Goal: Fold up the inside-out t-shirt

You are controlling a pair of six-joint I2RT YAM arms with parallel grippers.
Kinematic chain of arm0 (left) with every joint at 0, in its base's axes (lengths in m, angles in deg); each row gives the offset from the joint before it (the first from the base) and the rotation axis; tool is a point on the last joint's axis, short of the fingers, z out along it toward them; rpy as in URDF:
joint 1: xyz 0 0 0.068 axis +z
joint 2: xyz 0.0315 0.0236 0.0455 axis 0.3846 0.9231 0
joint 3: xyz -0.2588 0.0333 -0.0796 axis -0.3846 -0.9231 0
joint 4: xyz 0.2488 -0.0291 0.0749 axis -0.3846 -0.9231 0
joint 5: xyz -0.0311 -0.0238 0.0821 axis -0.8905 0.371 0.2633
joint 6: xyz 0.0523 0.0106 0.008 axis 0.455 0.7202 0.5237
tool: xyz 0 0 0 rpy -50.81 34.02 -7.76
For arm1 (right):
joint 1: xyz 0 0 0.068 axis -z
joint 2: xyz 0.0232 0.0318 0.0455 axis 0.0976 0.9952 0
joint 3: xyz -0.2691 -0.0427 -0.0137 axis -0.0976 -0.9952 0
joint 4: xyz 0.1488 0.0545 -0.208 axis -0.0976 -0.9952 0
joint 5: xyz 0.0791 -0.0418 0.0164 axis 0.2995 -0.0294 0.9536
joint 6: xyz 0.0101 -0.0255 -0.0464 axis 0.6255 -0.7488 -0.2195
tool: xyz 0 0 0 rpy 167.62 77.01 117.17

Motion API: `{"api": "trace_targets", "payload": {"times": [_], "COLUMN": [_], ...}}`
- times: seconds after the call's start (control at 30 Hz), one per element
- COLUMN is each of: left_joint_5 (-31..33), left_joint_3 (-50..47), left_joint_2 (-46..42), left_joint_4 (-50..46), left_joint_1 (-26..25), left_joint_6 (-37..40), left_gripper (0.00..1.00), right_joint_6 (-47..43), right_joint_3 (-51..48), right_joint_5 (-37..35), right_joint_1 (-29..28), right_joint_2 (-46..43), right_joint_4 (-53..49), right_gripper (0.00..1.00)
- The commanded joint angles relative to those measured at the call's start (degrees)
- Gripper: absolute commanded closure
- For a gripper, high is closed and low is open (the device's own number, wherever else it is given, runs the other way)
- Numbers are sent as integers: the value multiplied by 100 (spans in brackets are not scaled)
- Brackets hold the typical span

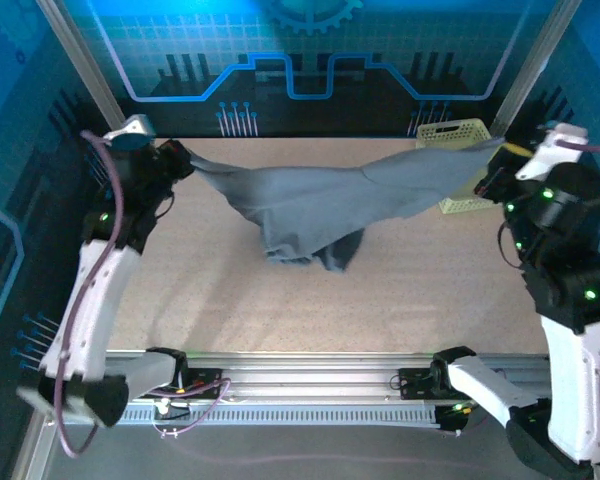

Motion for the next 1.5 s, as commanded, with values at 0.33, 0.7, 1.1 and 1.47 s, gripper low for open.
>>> {"api": "trace_targets", "payload": {"times": [0.33,0.7,1.1,1.47], "left_joint_5": [-980,-1270,-860,-385], "left_joint_3": [-1875,-4424,-4833,-4976], "left_joint_2": [395,-475,-956,-534], "left_joint_4": [-413,-562,-1236,-1213], "left_joint_1": [-159,-968,-1022,-1243], "left_joint_6": [-132,-932,-1495,-1491], "left_gripper": [100,87,45,50], "right_joint_6": [242,1278,1784,1793], "right_joint_3": [-1753,-4624,-5341,-5267], "right_joint_5": [102,201,530,627], "right_joint_1": [97,759,893,899], "right_joint_2": [-175,-1124,-1829,-1735], "right_joint_4": [102,-413,-950,-745], "right_gripper": [100,100,100,100]}}
